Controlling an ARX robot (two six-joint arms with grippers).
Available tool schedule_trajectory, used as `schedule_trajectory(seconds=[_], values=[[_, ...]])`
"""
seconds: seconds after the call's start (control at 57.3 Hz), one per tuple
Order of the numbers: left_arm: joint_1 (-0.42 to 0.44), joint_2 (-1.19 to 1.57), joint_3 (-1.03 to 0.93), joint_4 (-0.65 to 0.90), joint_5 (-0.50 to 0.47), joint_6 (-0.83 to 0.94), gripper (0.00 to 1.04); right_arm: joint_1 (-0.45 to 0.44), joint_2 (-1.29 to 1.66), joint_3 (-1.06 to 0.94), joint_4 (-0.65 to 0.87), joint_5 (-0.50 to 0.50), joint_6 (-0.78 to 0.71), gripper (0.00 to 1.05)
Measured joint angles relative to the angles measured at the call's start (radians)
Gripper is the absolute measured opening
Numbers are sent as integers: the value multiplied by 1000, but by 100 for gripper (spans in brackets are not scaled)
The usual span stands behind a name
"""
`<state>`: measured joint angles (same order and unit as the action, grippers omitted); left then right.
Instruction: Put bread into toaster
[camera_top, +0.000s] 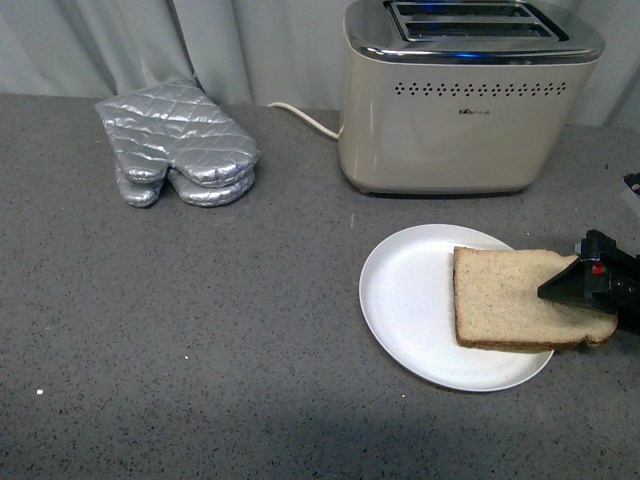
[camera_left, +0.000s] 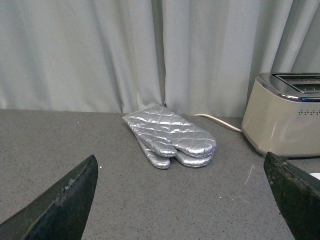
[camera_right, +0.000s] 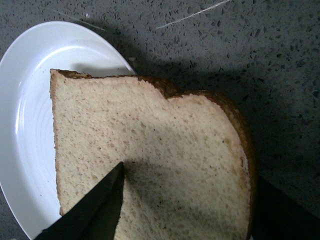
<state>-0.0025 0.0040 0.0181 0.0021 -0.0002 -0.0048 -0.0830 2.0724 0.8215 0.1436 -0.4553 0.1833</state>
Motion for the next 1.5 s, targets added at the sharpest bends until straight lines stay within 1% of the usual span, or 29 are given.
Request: schedule_trajectory(seconds=[0.122,0.157,0.192,0.262,0.349,0.506,0.628,0.715,0.785,0.82,0.838,0.942,0.995,1.029,1.134,1.204,1.239,1.326,1.413,1.501], values=[[0,0,0,0,0,0,98,3,0,4,-3,-2,8,36],[0,0,0,0,0,0,98,3,-1,4,-5,-4,10,32],[0,0,0,0,0,0,98,4,-8,4,-6,-9,15,24],[0,0,0,0,0,0,98,7,-31,2,-11,-14,23,10],[0,0,0,0,0,0,98,7,-66,-6,-14,-18,31,2],[0,0,0,0,0,0,98,11,-166,-35,-15,-60,81,2],[0,0,0,0,0,0,98,29,-267,-68,-6,-85,159,2],[0,0,0,0,0,0,98,56,-354,-100,21,-75,235,2],[0,0,0,0,0,0,98,87,-456,-129,68,-39,349,2],[0,0,0,0,0,0,98,106,-524,-137,93,8,424,2],[0,0,0,0,0,0,98,118,-565,-138,104,50,471,2],[0,0,0,0,0,0,98,173,-710,-122,81,259,665,2],[0,0,0,0,0,0,98,195,-729,-98,53,332,727,2],[0,0,0,0,0,0,98,219,-733,-71,37,409,779,2],[0,0,0,0,0,0,98,263,-706,-5,-12,519,863,2],[0,0,0,0,0,0,98,309,-663,61,-23,631,936,2],[0,0,0,0,0,0,98,336,-633,108,-56,678,973,2],[0,0,0,0,0,0,98,397,-560,217,-152,769,1073,2],[0,0,0,0,0,0,98,452,-476,321,-254,840,1180,2],[0,0,0,0,0,0,98,482,-412,400,-315,860,1249,2]])
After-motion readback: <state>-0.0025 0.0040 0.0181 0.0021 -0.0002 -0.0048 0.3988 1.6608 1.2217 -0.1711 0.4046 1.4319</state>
